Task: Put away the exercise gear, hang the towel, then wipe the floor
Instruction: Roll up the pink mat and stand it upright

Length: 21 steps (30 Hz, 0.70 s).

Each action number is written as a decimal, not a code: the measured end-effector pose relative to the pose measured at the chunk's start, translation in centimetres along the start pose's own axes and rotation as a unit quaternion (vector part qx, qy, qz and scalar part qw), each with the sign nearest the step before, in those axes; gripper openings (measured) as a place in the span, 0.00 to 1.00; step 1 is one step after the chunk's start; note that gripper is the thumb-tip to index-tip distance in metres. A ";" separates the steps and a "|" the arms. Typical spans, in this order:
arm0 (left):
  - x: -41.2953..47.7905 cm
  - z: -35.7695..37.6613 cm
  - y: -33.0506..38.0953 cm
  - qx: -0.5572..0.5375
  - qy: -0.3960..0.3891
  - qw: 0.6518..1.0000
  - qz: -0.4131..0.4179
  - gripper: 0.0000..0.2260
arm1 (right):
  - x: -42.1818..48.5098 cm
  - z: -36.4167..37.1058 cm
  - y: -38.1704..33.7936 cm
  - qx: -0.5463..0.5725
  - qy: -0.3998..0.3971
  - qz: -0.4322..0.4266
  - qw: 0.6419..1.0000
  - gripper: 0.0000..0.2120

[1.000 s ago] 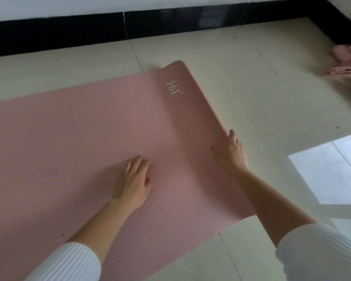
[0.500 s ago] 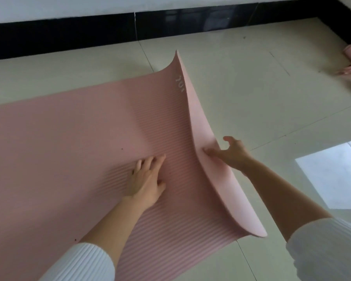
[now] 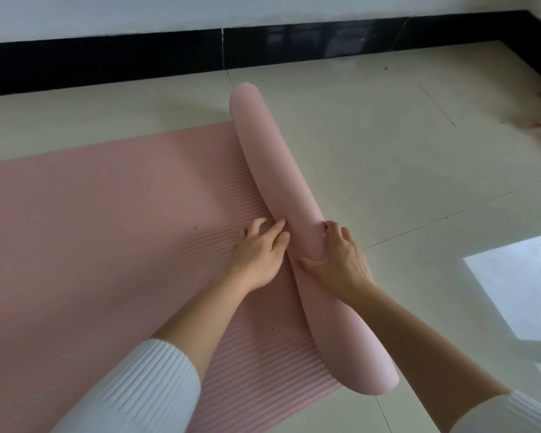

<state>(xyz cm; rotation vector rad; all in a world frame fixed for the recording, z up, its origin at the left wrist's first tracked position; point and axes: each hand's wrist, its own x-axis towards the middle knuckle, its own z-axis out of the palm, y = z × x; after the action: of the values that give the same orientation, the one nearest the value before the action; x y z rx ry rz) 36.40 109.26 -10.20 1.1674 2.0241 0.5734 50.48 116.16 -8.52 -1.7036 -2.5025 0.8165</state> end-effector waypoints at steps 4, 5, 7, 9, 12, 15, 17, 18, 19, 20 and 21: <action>0.4 -0.9 1.9 -0.282 -0.038 0.952 -0.112 0.23 | -1.3 0.2 -0.1 -0.061 -0.018 -0.083 0.994 0.38; 0.3 -1.1 1.8 -0.308 -0.060 0.937 -0.154 0.26 | -1.8 0.5 -0.2 -0.057 -0.030 -0.097 0.993 0.39; 0.3 -1.3 1.0 -0.348 -0.053 0.914 -0.203 0.32 | -2.4 0.8 -0.9 0.028 -0.055 -0.095 0.994 0.36; 0.2 -1.3 -0.1 -0.376 -0.019 0.905 -0.199 0.26 | -2.5 0.7 -1.6 0.174 -0.070 -0.067 0.980 0.26; -0.2 -1.3 -1.1 -0.416 -0.007 0.888 -0.194 0.13 | -1.7 0.1 -1.7 0.306 -0.095 -0.016 0.947 0.20; -0.3 -1.1 -1.9 -0.435 0.026 0.876 -0.209 0.19 | -1.0 -0.2 -1.2 0.323 -0.090 0.047 0.941 0.23; -0.5 -1.2 -2.6 -0.428 0.048 0.878 -0.211 0.19 | -0.9 0.1 -0.9 0.283 -0.115 0.096 0.947 0.31; -0.7 -1.3 -2.9 -0.429 0.058 0.875 -0.217 0.18 | -1.1 0.4 -0.9 0.276 -0.136 0.105 0.946 0.33; -1.0 -1.4 -3.1 -0.433 0.071 0.871 -0.222 0.17 | -1.5 0.7 -1.2 0.275 -0.152 0.098 0.944 0.32; -1.2 -1.5 -3.4 -0.433 0.089 0.868 -0.227 0.16 | -1.9 1.1 -1.5 0.269 -0.156 0.083 0.947 0.31; -1.6 -1.8 -3.5 -0.423 0.117 0.870 -0.225 0.17 | -2.2 1.5 -1.9 0.254 -0.148 0.063 0.954 0.30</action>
<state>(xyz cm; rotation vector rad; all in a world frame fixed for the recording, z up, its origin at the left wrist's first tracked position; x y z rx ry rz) 33.63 106.15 -10.79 0.0965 1.8018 1.2240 49.32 113.11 -8.38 -1.6562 -2.0688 1.6635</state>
